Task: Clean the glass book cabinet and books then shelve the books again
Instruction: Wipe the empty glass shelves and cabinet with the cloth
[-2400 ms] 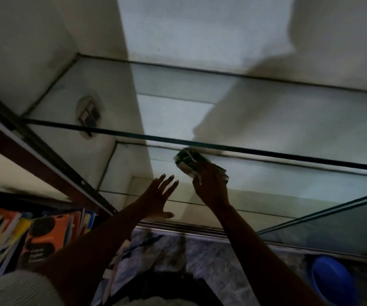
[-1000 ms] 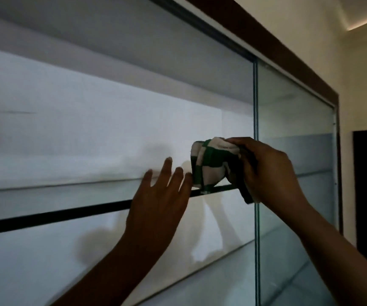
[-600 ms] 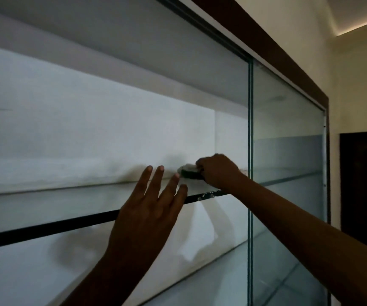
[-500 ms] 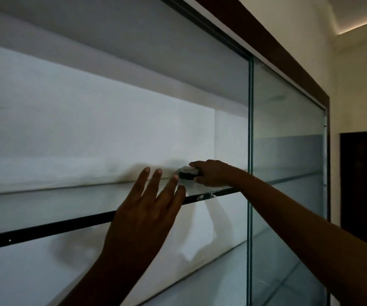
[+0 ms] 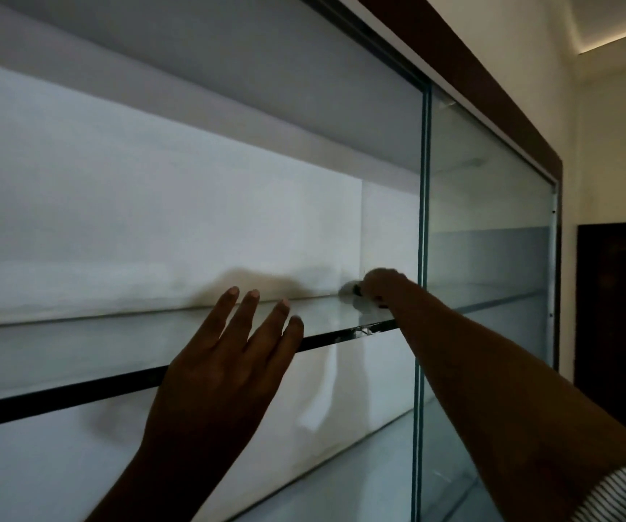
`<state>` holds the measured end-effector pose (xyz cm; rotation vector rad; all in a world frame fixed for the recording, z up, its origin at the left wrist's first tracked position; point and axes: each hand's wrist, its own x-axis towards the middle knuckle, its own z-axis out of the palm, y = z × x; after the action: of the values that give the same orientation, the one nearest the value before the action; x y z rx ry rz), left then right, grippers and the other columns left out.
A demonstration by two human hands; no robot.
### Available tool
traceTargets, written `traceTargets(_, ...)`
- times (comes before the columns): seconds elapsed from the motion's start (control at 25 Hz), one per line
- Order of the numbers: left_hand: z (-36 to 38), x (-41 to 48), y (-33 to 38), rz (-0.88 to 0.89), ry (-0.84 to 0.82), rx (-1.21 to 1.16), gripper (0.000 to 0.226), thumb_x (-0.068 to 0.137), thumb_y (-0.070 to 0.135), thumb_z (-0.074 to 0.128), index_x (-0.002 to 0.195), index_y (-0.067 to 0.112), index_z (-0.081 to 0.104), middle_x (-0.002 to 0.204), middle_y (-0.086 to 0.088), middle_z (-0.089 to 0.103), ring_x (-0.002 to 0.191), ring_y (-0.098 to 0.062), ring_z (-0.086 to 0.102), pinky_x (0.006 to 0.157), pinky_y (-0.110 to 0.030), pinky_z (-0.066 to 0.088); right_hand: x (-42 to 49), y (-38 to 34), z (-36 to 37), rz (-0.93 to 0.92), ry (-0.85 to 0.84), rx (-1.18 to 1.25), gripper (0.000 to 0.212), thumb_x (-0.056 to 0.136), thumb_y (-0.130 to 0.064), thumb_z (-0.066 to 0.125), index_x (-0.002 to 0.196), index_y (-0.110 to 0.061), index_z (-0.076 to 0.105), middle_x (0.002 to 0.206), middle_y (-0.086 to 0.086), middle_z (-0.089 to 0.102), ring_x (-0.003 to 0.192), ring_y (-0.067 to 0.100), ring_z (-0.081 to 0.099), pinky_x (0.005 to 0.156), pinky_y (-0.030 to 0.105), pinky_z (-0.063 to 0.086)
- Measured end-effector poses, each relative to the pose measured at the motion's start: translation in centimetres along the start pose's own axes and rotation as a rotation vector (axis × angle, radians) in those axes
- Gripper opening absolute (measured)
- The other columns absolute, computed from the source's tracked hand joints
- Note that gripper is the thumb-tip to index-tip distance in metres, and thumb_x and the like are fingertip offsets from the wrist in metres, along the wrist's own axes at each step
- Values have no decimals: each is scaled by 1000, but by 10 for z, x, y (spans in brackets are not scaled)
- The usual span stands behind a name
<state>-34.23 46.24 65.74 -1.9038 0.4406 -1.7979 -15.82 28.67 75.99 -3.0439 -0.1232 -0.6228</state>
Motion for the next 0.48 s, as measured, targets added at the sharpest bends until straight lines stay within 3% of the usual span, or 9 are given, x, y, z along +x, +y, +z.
traceTargets(0.12,3,-1,1,16,11,39,38,89,0,38,110,4,69,114,-16,67,105,-39,63,97,-49,35,7,4,13,-53,-135,18,37,96,-35,42,117,-9,58,122,9,58,112,26,55,94,33,40)
traceTargets(0.24,3,0,0,20,14,51,40,91,-2,35,111,4,69,113,-16,67,105,-39,63,98,-49,35,7,1,9,-162,-195,157,43,100,-36,32,130,-9,49,119,14,56,92,24,56,75,28,43)
traceTargets(0.28,3,0,-1,15,19,58,41,93,-3,33,110,4,69,113,-16,67,104,-39,63,97,-49,35,4,-1,7,-201,-222,202,44,101,-35,31,137,-11,42,127,17,51,97,25,55,75,28,43)
traceTargets(0.4,4,-1,1,13,21,82,41,93,-2,34,109,4,70,111,-16,68,103,-39,63,97,-49,35,-13,-13,-1,-339,-276,181,51,102,-30,29,149,-14,16,147,19,31,129,31,39,97,28,33)
traceTargets(0.48,5,0,2,3,11,84,44,95,-2,29,109,5,71,111,-16,68,102,-39,64,97,-49,35,-27,-26,-6,-437,-249,192,51,101,-34,30,149,-22,16,150,16,28,133,30,34,104,30,27)
